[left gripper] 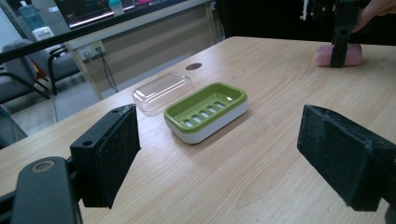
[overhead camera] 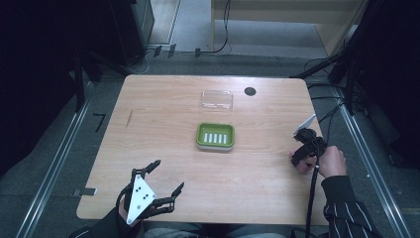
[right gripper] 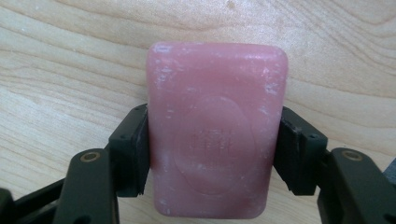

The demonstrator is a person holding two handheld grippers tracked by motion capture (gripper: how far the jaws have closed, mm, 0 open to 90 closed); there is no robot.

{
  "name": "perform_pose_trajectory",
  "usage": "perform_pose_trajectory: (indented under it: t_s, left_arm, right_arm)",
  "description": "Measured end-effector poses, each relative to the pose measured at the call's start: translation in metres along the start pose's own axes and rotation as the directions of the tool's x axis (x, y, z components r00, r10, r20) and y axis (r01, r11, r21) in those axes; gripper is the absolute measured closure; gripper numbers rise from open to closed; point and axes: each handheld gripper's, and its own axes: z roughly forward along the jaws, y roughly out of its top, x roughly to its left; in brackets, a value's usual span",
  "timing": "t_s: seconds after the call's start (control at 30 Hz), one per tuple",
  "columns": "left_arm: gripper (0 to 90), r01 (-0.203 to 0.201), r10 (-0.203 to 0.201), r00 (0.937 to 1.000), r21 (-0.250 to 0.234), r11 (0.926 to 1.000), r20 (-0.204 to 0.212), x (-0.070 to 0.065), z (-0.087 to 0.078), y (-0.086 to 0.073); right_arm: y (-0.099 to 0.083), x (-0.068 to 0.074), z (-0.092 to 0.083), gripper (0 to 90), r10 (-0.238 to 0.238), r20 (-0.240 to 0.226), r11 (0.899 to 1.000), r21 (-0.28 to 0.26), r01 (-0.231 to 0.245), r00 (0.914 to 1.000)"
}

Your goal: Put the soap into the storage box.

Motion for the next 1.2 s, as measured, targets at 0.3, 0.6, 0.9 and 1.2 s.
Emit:
perform_pose_trajectory:
  t_s: [0.3, 0.6, 0.9, 1.2]
  left_arm:
    - [13.6, -0.001, 0.001, 1.0, 0.0, 1.0, 0.0, 0.0, 0.0, 0.0]
    - [13.6, 0.002, -0.002, 1.0, -0.001, 1.0, 0.001, 0.0, 0.0, 0.0]
    - [13.6, 0.001, -0.001, 1.0, 0.001, 1.0, 0.002, 0.0, 0.001, 0.0]
    - [13.6, 0.001, -0.001, 1.0, 0.001, 1.0, 0.002, 0.0, 0.001, 0.0]
  right_arm:
    - [0.002, 0.002, 0.001, 38.4, -0.008, 0.013, 1.0, 0.016, 0.008, 0.9999]
    - [0.0, 0.001, -0.004, 38.5, -0.029, 0.013, 1.0, 0.009, 0.028, 0.9995]
    - [0.001, 0.005, -0.017, 38.5, -0.063, 0.024, 0.998, -0.011, 0.063, 0.9977]
    - [0.008, 0.014, -0.022, 38.5, -0.121, 0.043, 0.992, -0.018, 0.121, 0.9918]
